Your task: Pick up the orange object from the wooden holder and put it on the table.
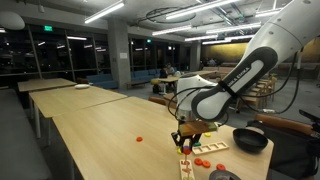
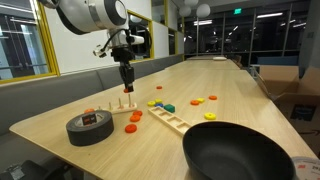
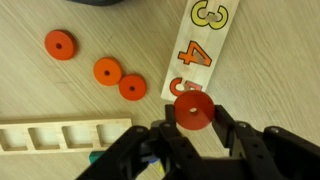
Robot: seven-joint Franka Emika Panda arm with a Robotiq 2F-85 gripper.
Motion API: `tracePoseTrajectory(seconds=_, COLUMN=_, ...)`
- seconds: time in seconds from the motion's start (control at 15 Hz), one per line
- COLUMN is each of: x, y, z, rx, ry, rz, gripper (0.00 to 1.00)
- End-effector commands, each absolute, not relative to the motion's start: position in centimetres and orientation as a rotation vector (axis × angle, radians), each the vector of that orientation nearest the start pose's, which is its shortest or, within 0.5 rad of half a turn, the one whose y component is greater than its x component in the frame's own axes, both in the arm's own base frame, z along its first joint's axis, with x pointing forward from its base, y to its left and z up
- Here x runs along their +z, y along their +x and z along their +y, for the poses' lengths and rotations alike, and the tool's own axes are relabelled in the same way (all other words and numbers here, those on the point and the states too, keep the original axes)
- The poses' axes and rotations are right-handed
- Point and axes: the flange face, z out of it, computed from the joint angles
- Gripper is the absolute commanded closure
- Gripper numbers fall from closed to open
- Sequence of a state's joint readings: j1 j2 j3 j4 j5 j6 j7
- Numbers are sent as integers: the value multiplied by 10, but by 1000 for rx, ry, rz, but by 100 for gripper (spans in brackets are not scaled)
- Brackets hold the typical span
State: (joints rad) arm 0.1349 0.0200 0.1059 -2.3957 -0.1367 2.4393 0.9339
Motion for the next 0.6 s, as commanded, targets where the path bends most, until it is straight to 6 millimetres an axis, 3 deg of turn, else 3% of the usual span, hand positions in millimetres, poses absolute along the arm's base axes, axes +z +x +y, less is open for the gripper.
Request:
tracePoseTrajectory(seconds=0.0, x=296, y=484, z=120, rx=-17, ry=-3115, rz=867, gripper=83)
tracePoseTrajectory(seconds=0.27, x=298, y=489, z=123, rx=2, ry=-3142, rz=823, gripper=83)
tracePoseTrajectory(seconds=0.53, x=315, y=499, z=143, rx=-47, ry=-3167, rz=695, gripper=83)
